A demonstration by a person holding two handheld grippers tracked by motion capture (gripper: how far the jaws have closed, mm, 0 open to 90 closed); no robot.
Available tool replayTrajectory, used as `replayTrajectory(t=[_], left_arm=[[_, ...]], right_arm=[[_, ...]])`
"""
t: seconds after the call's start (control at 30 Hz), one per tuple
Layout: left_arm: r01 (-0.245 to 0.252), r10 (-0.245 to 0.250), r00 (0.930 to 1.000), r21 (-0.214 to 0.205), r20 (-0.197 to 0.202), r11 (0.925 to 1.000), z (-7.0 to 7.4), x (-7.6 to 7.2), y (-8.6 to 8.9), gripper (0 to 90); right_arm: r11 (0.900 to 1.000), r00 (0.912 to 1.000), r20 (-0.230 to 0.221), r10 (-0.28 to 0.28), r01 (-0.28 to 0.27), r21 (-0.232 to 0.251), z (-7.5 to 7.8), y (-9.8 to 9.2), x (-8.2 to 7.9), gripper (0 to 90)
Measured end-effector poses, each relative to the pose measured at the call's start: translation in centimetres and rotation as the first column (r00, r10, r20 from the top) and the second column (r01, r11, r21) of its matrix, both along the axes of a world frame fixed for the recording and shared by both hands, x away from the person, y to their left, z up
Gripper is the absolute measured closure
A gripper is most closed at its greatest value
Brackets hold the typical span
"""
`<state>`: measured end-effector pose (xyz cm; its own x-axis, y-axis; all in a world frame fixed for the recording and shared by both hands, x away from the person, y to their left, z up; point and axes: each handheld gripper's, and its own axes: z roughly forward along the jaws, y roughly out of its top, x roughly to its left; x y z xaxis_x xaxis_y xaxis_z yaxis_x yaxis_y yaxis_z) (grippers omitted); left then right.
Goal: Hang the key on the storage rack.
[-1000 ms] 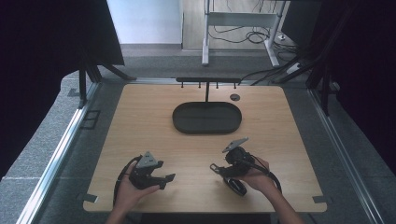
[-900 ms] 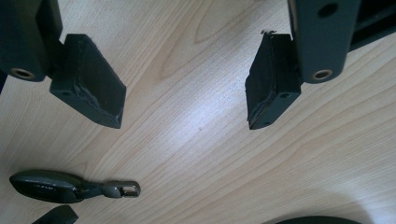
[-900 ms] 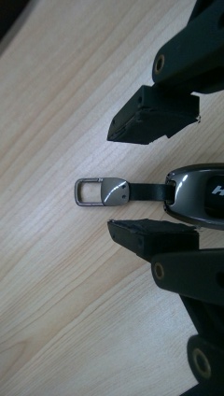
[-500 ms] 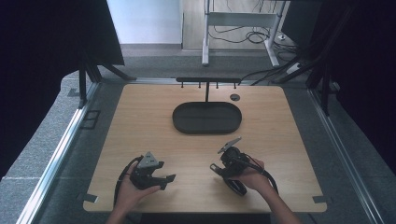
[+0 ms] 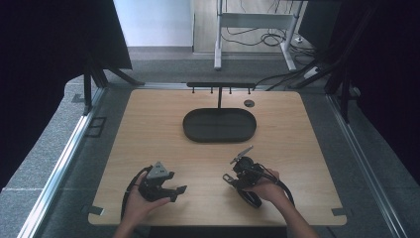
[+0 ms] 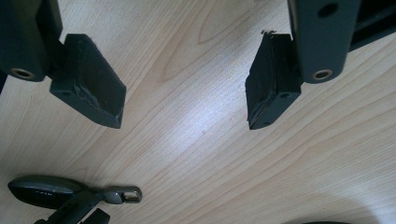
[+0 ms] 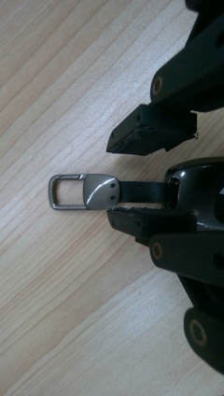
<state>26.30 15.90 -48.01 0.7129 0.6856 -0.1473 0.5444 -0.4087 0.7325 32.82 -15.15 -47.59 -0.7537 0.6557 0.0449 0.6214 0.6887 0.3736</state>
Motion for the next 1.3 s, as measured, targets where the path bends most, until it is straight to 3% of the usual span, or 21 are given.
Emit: replayTrajectory(t=[0.5,0.77,1.3], left_arm=[[0.003,-0.003,1.0000,-0.005,0.001,1.0000,0.0,0.0,0.0,29.5],[0.002,-0.002,1.0000,-0.005,0.001,1.0000,0.0,0.0,0.0,29.5],[0.003,-0.003,1.0000,0.001,0.001,1.0000,-0.1,0.0,-0.2,29.5]], right_arm=[[0.9975,0.9979,-0.065,0.003,-0.008,-0.070,-0.4,0.9,0.4,68.2],[0.9922,0.9979,-0.064,0.007,-0.015,-0.123,-0.3,1.6,0.2,73.6],[0.9920,0.9975,-0.070,-0.009,0.000,-0.126,-0.3,1.7,0.3,77.3]])
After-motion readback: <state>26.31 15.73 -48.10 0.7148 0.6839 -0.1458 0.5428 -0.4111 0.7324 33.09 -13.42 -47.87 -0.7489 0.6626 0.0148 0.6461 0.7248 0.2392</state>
